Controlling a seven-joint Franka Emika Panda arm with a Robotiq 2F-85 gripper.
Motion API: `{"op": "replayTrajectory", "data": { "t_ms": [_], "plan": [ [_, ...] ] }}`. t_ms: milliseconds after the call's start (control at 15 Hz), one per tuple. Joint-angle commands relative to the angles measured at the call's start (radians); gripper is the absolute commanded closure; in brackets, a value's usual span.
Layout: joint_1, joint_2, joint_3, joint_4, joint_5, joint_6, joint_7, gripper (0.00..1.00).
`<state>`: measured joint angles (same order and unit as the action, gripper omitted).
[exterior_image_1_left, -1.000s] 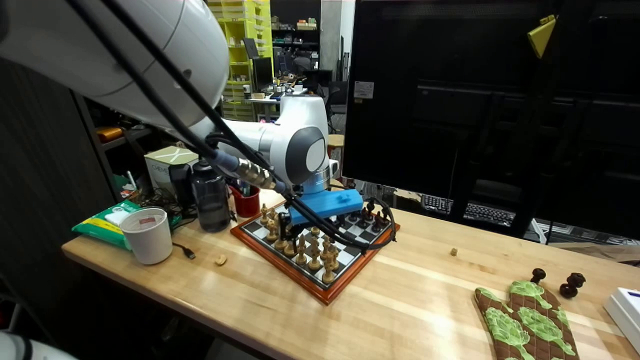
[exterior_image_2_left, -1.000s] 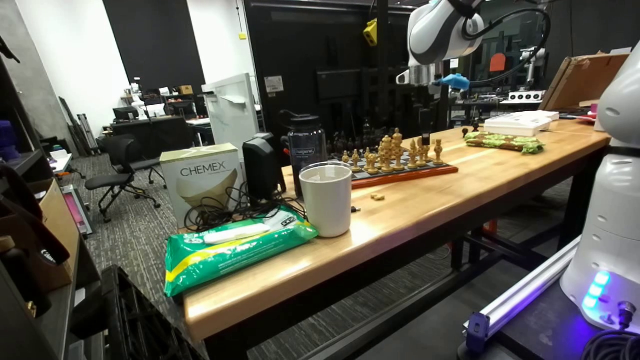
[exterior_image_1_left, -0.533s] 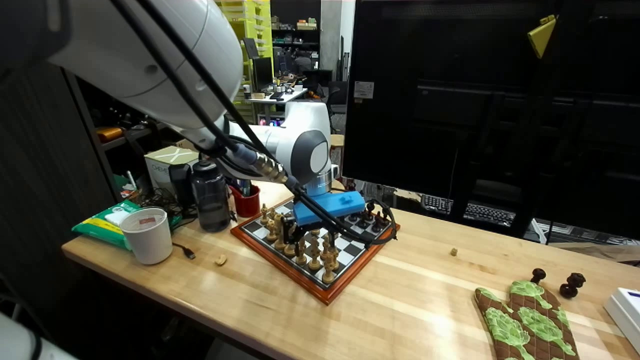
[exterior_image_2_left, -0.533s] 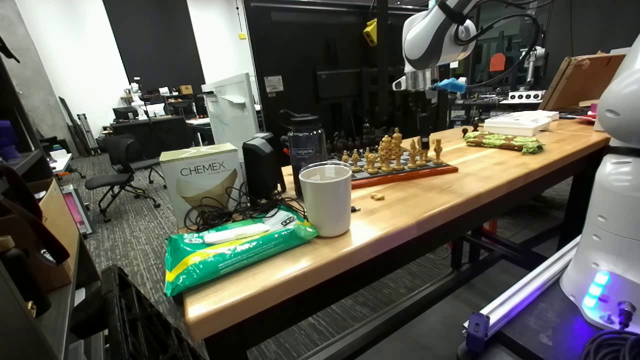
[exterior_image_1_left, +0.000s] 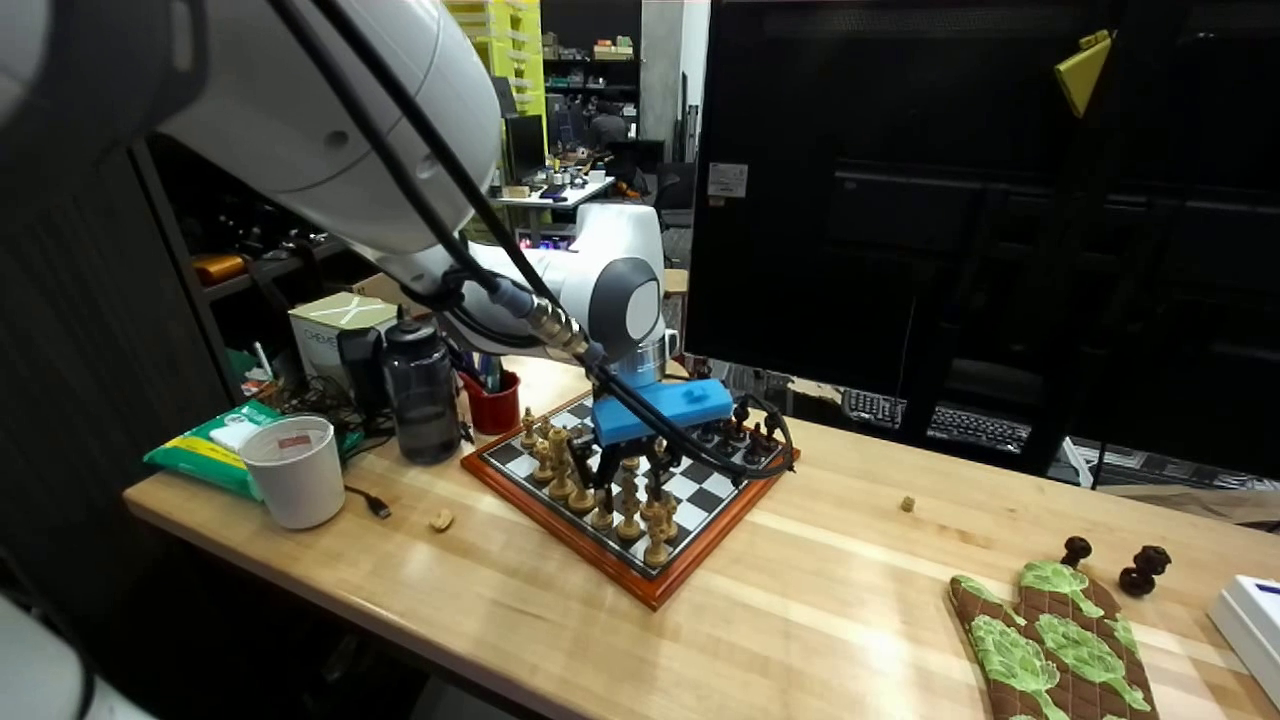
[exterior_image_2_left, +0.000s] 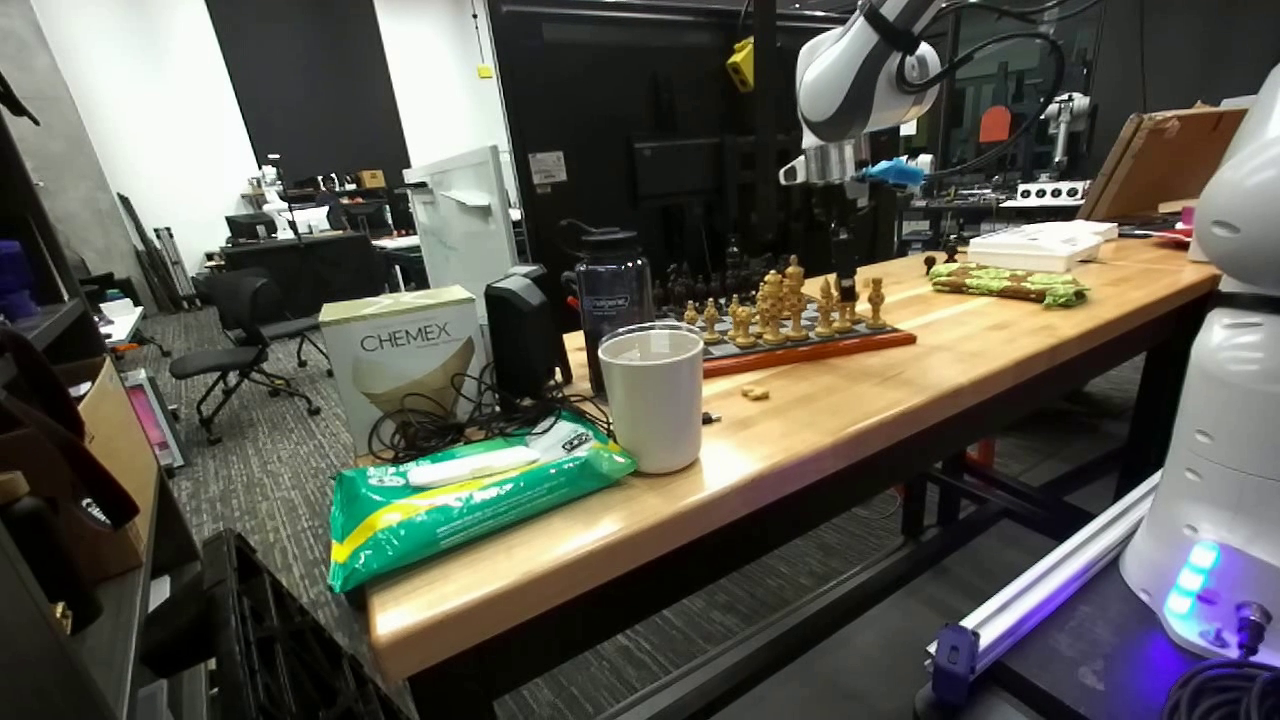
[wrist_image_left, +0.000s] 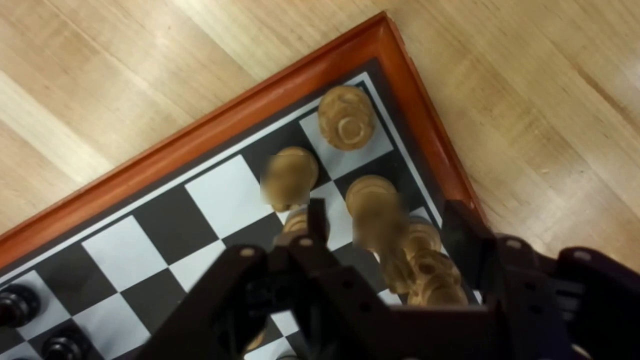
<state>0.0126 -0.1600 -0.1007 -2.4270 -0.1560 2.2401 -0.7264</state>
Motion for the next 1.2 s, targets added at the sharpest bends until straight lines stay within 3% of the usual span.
{"op": "replayTrajectory", "data": {
  "t_ms": [0,67,267,467,1133],
  "plan": [
    [-0.005,0.008,0.011,0.027,0.002,-0.03,-0.026,0.4],
    [-0.005,0.008,0.012,0.029,0.003,-0.034,-0.027,0.54],
    [-0.006,0.012,0.012,0.036,0.003,-0.038,-0.032,0.72],
    [-0.007,0.016,0.013,0.043,0.002,-0.042,-0.035,0.99],
    [-0.009,0.004,0.011,0.05,0.01,-0.06,-0.042,0.96]
  ]
}}
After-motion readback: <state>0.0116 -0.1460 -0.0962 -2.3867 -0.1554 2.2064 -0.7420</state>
